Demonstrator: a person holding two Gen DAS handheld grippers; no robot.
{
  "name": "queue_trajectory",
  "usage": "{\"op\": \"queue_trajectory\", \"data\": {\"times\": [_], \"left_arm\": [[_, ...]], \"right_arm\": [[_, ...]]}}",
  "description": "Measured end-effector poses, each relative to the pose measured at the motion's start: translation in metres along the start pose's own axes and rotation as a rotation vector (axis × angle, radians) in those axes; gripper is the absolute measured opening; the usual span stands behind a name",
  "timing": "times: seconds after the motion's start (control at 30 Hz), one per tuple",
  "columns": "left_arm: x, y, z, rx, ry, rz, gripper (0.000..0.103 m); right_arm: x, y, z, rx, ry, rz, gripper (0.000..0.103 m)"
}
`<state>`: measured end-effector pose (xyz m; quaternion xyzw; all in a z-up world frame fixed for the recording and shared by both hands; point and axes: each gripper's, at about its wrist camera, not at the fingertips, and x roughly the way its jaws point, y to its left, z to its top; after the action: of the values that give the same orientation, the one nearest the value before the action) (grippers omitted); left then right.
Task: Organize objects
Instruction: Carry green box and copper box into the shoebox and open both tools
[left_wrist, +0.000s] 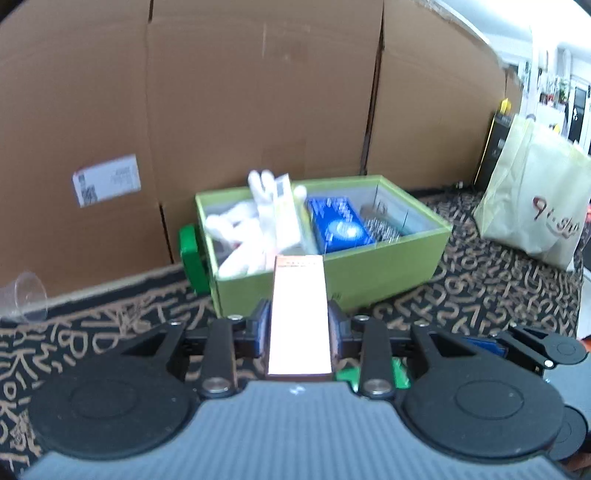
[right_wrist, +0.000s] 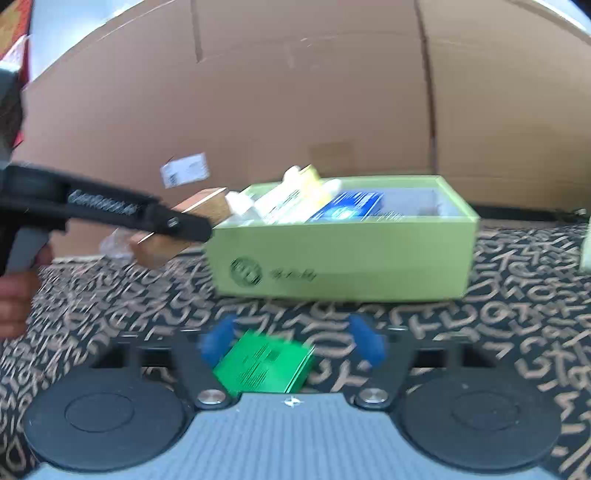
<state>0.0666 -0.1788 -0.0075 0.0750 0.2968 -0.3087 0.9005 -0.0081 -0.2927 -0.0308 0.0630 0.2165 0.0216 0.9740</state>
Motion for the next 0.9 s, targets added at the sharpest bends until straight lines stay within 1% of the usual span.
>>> {"op": "queue_trajectory", "data": {"times": [0.03,0.1,0.13,0.2,0.27,0.37,0.43,0.47,0.57,0.7,0.9], "left_arm": [[0.001,0.001,-0.003,-0.003,0.014,0.007,0.031],[0.004,0.003,-0.006,-0.015,0.026,0.015,0.031],[0.002,0.007,-0.009,-0.023,0.028,0.016,0.031],[0.003,0.008,-0.009,-0.036,0.028,0.014,0.031],[0.002,0.008,-0.009,-0.033,0.028,0.013,0.031],[0.002,0.007,-0.011,-0.023,0.032,0.018,0.031],[0.001,0.009,-0.013,-0.028,0.033,0.02,0.031],[0.0,0.01,-0.013,-0.032,0.034,0.023,0.031],[0.0,0.012,-0.013,-0.045,0.034,0.021,0.031],[-0.001,0.005,-0.004,-0.039,0.017,-0.007,0.031],[-0.003,-0.016,0.029,-0.016,-0.051,-0.057,0.031]], "right_arm": [[0.003,0.002,-0.004,-0.021,0.013,0.011,0.079],[0.01,0.005,-0.006,-0.025,0.041,-0.006,0.079],[0.013,0.005,-0.006,-0.003,0.059,-0.012,0.079],[0.023,0.009,-0.007,0.067,0.112,0.008,0.079],[0.032,0.021,-0.01,0.077,0.143,0.013,0.079],[0.045,0.042,-0.013,0.024,0.156,-0.077,0.08],[0.053,0.05,-0.017,-0.026,0.178,-0.116,0.08],[0.052,0.05,-0.017,-0.035,0.173,-0.122,0.074],[0.041,0.043,-0.017,-0.028,0.137,-0.087,0.073],[0.028,0.031,-0.012,-0.019,0.088,-0.105,0.072],[0.006,0.003,0.019,-0.01,-0.056,-0.169,0.072]]}}
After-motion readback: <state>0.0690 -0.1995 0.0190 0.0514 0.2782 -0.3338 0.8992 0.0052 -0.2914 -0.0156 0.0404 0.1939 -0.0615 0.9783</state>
